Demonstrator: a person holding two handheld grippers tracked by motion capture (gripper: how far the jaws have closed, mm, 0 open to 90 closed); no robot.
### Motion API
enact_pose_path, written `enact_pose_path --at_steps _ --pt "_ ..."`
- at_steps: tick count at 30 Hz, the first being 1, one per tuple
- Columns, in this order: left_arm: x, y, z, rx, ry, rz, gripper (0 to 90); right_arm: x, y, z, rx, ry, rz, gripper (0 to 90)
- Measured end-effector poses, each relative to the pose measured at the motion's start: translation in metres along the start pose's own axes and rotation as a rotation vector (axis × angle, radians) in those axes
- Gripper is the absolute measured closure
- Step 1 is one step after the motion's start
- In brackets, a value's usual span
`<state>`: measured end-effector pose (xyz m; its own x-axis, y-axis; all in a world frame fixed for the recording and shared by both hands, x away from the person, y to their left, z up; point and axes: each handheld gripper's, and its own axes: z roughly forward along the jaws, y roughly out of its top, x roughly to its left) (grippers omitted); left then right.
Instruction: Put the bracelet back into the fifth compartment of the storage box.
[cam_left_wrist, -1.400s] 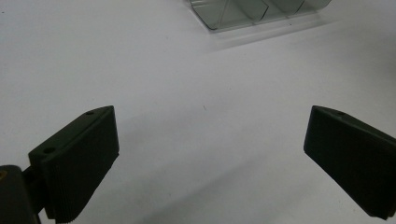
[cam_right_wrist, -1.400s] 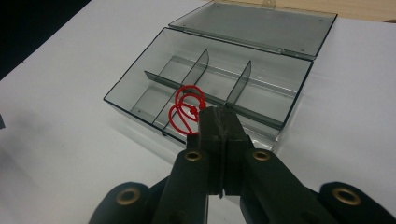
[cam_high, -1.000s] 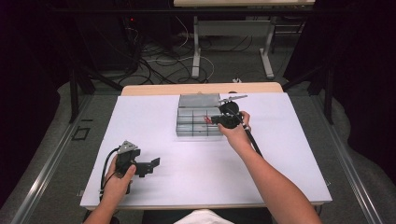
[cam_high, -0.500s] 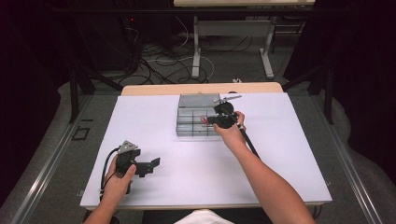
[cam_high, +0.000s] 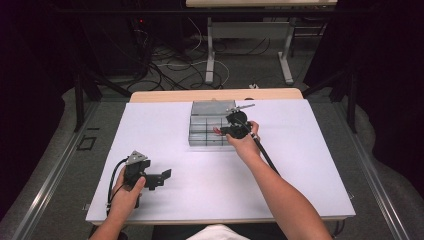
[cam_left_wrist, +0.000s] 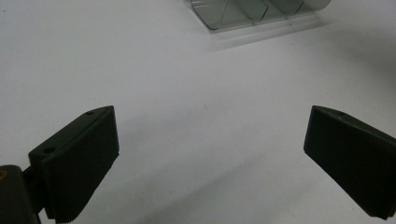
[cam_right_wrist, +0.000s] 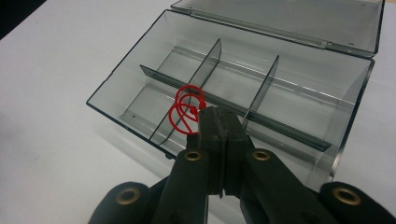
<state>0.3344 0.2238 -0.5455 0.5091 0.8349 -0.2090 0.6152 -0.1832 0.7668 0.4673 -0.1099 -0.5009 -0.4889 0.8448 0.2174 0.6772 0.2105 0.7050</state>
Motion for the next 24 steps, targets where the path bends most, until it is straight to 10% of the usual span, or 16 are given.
enact_pose_path --at_steps 24 --pt "0.001 0.000 0.000 0.002 -0.006 -0.002 3.2 0.004 -0.004 0.019 0.031 -0.006 0.006 90.0"
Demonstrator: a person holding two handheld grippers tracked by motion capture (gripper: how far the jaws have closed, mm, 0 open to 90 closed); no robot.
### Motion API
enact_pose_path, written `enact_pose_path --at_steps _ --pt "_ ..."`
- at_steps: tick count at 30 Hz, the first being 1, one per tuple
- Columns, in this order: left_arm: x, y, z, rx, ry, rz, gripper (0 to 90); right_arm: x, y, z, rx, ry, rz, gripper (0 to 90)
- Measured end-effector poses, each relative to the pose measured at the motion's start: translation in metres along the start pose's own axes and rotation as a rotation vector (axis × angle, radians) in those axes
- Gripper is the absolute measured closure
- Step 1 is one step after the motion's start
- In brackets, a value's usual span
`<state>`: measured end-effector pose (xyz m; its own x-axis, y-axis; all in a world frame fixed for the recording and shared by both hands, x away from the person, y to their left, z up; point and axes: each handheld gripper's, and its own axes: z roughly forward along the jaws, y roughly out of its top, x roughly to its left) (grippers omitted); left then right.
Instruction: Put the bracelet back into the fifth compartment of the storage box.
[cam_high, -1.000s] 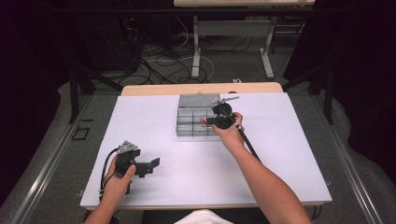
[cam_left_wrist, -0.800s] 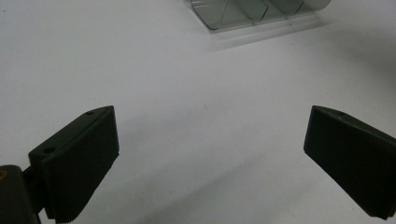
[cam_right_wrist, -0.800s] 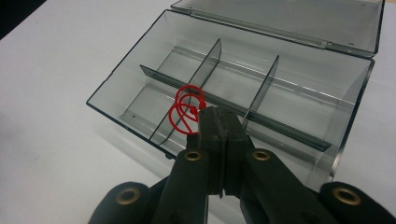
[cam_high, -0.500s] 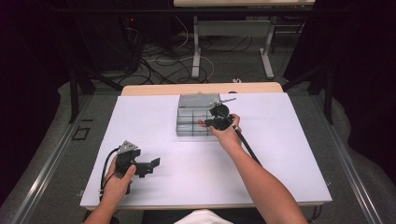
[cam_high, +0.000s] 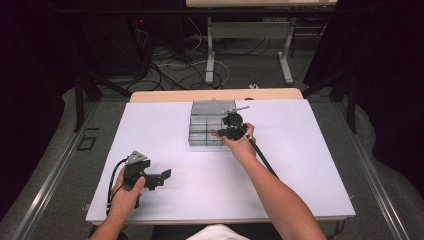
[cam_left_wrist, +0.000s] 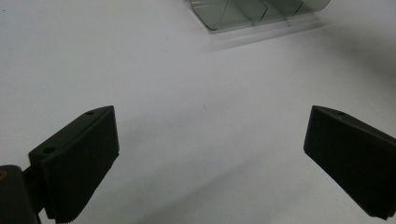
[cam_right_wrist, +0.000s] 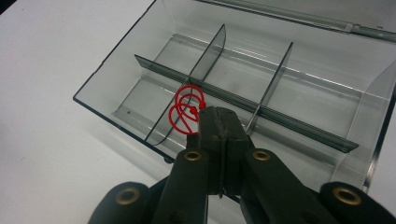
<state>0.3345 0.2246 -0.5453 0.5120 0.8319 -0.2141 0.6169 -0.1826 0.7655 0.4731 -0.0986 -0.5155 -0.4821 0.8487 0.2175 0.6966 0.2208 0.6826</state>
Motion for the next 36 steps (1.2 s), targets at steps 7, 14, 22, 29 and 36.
enact_pose_path --at_steps 7,14,22,29,36 --pt "0.000 0.000 0.000 -0.001 0.000 0.001 3.2 0.000 -0.001 0.003 -0.002 0.001 -0.001 82.3" --pt "0.000 0.000 0.000 -0.001 0.000 0.001 3.2 0.000 -0.001 0.002 0.003 0.003 0.003 75.5" --pt "0.000 0.000 0.000 -0.001 0.000 0.001 3.2 0.000 0.000 -0.002 -0.002 0.016 0.016 65.8" --pt "0.000 0.000 0.000 -0.001 0.001 0.001 3.2 0.000 0.001 -0.006 0.004 0.019 0.022 58.9" --pt "0.000 0.000 0.000 0.000 0.001 0.002 3.2 0.002 0.001 -0.012 0.016 0.016 0.011 50.4"
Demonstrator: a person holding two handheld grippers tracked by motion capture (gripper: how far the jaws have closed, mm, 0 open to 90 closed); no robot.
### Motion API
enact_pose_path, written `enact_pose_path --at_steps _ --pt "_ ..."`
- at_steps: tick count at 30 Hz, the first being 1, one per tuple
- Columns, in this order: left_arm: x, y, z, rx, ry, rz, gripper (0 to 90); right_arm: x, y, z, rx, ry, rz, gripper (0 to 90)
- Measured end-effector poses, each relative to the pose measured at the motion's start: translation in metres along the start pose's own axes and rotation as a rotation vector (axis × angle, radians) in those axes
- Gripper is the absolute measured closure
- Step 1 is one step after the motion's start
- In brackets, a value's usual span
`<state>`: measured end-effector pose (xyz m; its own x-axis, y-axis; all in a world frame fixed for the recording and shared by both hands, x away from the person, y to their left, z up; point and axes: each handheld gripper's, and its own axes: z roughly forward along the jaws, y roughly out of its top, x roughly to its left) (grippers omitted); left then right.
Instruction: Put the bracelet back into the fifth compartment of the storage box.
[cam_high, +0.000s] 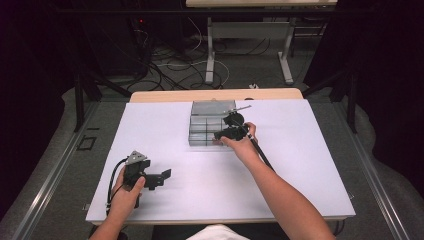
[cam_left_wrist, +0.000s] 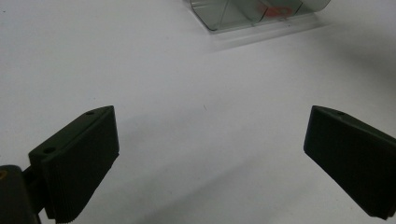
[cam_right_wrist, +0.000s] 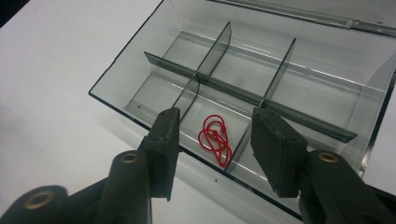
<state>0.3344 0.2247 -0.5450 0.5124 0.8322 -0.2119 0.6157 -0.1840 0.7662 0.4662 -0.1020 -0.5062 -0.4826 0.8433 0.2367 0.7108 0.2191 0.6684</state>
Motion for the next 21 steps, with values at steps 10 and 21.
enact_pose_path --at_steps 10,21 --pt "0.000 0.000 0.000 0.000 0.001 0.000 3.3 0.005 -0.001 -0.009 -0.009 0.004 -0.038 40.4" --pt "0.000 0.000 0.000 0.000 0.001 -0.001 3.4 0.009 -0.005 -0.018 -0.028 0.006 -0.023 24.8"
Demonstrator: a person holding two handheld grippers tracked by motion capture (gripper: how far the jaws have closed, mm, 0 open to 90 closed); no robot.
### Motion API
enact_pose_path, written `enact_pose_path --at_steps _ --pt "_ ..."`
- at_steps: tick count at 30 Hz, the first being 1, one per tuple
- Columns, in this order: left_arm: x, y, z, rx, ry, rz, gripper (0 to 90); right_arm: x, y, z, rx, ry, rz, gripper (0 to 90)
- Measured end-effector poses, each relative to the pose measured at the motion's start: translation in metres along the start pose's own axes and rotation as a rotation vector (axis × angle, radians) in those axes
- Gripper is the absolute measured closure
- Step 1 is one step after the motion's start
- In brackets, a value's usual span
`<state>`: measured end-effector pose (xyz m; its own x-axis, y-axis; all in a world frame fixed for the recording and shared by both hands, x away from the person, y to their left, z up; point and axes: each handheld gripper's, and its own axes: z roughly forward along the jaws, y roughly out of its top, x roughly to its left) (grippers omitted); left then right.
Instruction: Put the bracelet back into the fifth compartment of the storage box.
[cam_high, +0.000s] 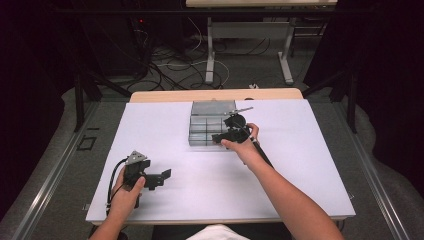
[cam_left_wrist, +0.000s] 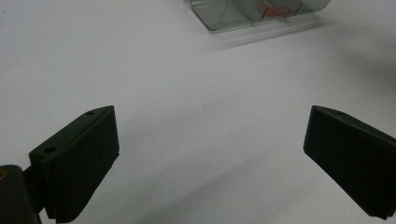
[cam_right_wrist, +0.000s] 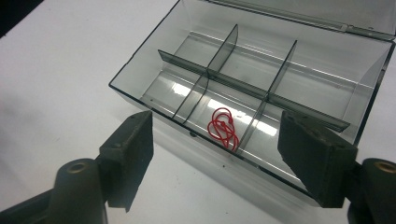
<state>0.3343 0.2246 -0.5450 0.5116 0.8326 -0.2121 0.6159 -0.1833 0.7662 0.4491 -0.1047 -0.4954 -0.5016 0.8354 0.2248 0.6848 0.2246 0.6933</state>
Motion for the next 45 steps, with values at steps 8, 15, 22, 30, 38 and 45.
enact_pose_path --at_steps 8,15,22,30,38,45 --pt "0.000 0.000 0.000 0.000 0.000 -0.001 3.4 -0.002 -0.006 -0.008 -0.019 -0.020 0.016 15.9" --pt "0.000 0.000 0.000 0.000 0.001 0.000 3.4 -0.006 -0.013 -0.020 -0.030 -0.031 0.019 11.5" --pt "0.000 0.000 0.000 -0.001 0.002 0.000 3.4 -0.013 -0.022 -0.032 -0.037 -0.030 0.003 3.1" --pt "0.000 0.000 0.000 0.001 0.002 0.000 3.4 -0.018 -0.035 -0.048 -0.043 -0.062 -0.038 0.0" --pt "0.000 0.000 0.001 -0.002 0.002 -0.002 3.4 -0.023 -0.048 -0.062 -0.061 -0.088 -0.052 0.0" --pt "0.000 0.000 0.000 0.000 0.004 -0.003 3.4 -0.031 -0.061 -0.073 -0.087 -0.085 -0.027 0.0"
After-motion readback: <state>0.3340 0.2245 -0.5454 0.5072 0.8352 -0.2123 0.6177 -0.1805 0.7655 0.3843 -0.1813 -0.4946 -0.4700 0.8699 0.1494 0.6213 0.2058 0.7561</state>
